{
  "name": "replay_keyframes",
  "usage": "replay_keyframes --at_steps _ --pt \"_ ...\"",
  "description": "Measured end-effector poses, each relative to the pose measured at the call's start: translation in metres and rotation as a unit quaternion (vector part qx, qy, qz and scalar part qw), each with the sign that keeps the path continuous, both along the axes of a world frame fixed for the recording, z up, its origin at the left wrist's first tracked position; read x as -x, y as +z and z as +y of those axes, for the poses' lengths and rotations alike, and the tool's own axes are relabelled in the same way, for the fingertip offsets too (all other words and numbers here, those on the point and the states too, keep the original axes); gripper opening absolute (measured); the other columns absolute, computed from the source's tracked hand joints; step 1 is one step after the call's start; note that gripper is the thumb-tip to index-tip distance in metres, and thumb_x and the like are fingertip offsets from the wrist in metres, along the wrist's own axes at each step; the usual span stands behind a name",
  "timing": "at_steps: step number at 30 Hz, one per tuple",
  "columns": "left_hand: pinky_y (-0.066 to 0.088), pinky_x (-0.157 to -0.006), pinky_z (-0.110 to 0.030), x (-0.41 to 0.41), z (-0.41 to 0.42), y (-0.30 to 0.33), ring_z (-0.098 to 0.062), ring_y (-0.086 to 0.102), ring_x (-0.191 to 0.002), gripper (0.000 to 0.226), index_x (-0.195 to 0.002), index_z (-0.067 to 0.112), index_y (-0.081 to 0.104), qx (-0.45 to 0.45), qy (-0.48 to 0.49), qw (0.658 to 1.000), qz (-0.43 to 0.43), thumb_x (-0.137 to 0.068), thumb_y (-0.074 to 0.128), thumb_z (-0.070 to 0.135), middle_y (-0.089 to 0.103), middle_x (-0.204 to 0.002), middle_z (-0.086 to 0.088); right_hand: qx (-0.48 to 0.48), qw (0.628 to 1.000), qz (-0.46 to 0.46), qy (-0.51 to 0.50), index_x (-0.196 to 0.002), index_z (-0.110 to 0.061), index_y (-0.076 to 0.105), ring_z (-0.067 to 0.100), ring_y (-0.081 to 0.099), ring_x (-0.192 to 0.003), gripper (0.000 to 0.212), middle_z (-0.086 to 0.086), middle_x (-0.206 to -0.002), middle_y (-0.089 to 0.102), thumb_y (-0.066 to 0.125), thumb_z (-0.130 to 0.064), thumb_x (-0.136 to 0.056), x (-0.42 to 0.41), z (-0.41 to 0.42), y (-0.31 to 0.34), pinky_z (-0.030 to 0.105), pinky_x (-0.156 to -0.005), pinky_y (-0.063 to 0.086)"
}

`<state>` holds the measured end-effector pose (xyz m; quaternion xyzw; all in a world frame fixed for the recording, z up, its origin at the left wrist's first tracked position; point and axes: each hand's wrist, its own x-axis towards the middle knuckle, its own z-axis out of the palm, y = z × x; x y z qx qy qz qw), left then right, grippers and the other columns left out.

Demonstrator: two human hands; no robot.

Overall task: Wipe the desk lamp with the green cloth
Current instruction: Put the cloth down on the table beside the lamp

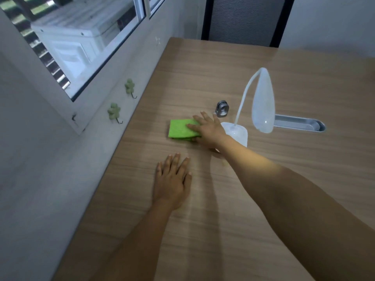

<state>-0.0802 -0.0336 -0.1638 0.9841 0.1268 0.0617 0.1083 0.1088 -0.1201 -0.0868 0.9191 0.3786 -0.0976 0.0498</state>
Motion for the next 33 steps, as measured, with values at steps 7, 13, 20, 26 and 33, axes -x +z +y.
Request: replay_keyframes --at_steps 7,13,20,26,33 --pt "0.025 -0.112 -0.050 0.001 0.000 -0.001 -0.025 0.034 -0.141 0.052 -0.139 0.032 0.043 -0.008 -0.002 1.000 -0.002 -0.090 0.033 0.045 0.040 -0.151 0.000 0.035 0.998 0.041 -0.038 -0.150 -0.033 0.006 0.018 -0.006 -0.149 0.061 -0.004 -0.162 0.001 0.016 -0.060 -0.095 0.014 -0.002 -0.018 0.054 -0.118 -0.012" --pt "0.018 -0.115 -0.048 0.000 0.001 -0.001 -0.023 0.027 -0.144 0.053 -0.141 0.032 0.039 0.013 -0.003 1.000 0.004 -0.090 0.030 0.046 0.035 -0.154 0.001 -0.112 0.989 0.003 -0.092 -0.151 -0.022 0.007 0.019 -0.003 -0.149 0.061 0.000 -0.162 0.001 0.025 -0.048 -0.099 0.035 -0.018 -0.020 0.052 -0.120 -0.004" --pt "0.018 -0.115 -0.049 0.002 0.000 0.002 -0.023 0.027 -0.144 0.057 -0.142 0.034 0.037 0.007 -0.008 1.000 0.012 -0.088 0.023 0.047 0.034 -0.154 0.001 -0.248 0.913 -0.064 -0.317 -0.142 -0.004 0.036 0.038 0.027 -0.141 0.056 0.020 -0.154 0.029 0.041 -0.032 -0.094 0.084 -0.068 -0.039 0.051 -0.114 0.026" --pt "0.017 -0.116 -0.049 0.002 0.001 0.002 -0.024 0.025 -0.145 0.060 -0.143 0.034 0.036 0.012 -0.006 1.000 0.017 -0.087 0.019 0.049 0.032 -0.155 0.001 -0.198 0.929 -0.005 -0.314 -0.147 -0.023 0.025 0.031 0.014 -0.146 0.051 0.007 -0.160 0.016 0.034 -0.038 -0.099 0.080 -0.081 -0.037 0.048 -0.117 0.018" --pt "0.015 -0.116 -0.048 0.002 0.000 0.005 -0.023 0.022 -0.146 0.062 -0.144 0.034 0.032 0.004 -0.007 0.999 0.031 -0.087 0.015 0.049 0.029 -0.157 0.002 -0.165 0.939 0.023 -0.301 -0.148 -0.028 0.020 0.025 0.008 -0.148 0.051 0.001 -0.161 0.010 0.031 -0.039 -0.100 0.072 -0.097 -0.028 0.051 -0.118 0.012"
